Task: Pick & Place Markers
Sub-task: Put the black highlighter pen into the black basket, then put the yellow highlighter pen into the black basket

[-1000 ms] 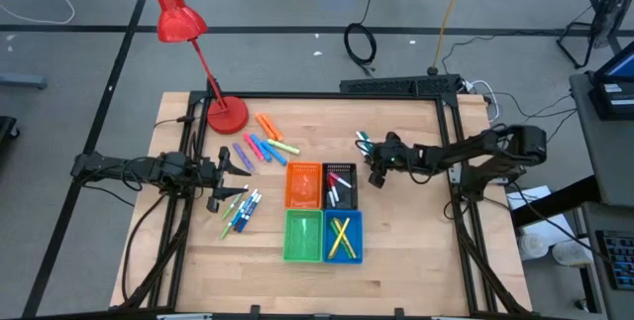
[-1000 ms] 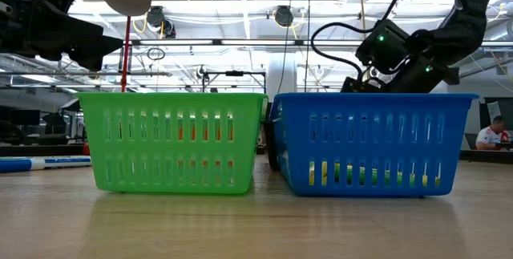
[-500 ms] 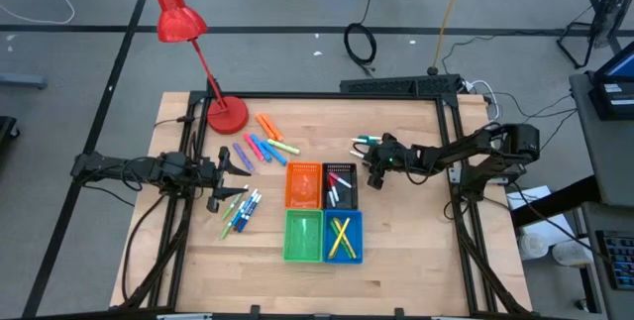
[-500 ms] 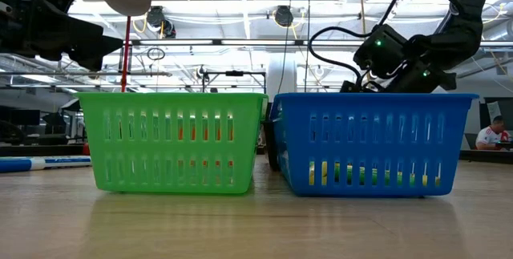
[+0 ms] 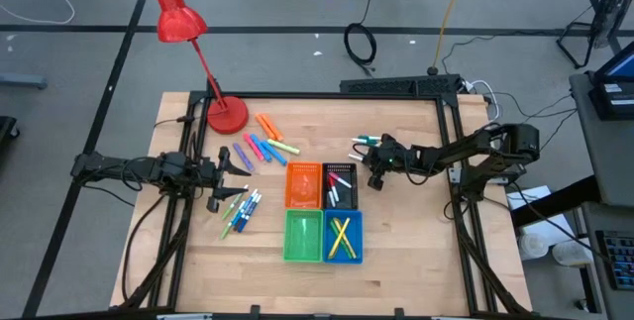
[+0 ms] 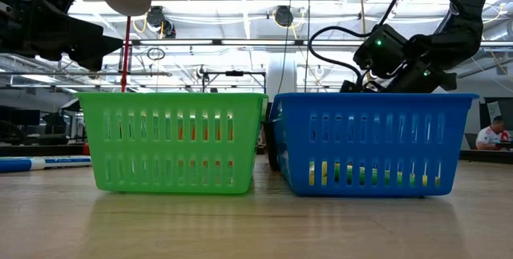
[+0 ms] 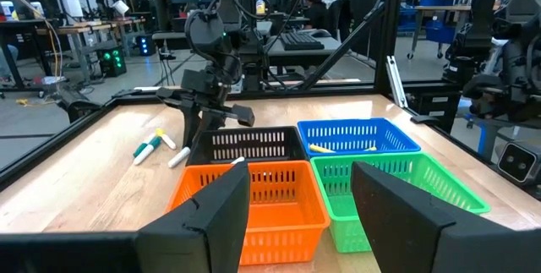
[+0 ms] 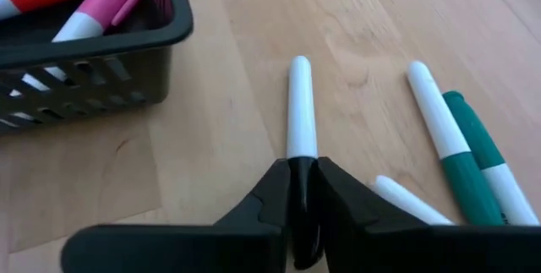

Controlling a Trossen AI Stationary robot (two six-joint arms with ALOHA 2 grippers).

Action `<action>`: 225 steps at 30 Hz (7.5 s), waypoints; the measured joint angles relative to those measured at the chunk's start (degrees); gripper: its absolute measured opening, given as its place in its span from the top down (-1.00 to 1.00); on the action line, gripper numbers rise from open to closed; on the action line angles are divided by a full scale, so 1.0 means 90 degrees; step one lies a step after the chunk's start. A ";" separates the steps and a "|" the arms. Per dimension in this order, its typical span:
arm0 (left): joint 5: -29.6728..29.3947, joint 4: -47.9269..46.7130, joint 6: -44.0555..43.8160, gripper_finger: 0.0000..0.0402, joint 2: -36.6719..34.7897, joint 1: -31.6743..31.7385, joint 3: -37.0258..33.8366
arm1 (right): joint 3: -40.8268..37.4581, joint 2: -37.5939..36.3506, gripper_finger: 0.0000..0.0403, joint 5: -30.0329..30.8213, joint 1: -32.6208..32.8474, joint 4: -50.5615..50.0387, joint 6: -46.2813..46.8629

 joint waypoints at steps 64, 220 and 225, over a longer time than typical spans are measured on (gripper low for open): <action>-0.0001 0.0002 0.0000 -0.05 0.0000 0.0000 0.0000 | 0.0218 -0.1032 0.84 -0.1547 0.1603 0.1192 0.0425; 0.0000 0.0002 0.0001 -0.05 0.0002 0.0000 -0.0002 | 0.0209 -0.1789 0.20 -0.0136 -0.1511 -0.1995 -0.0082; 0.0000 0.0002 0.0000 -0.05 0.0001 0.0000 -0.0002 | 0.0050 -0.1702 0.23 -0.0357 -0.1694 -0.1862 -0.0148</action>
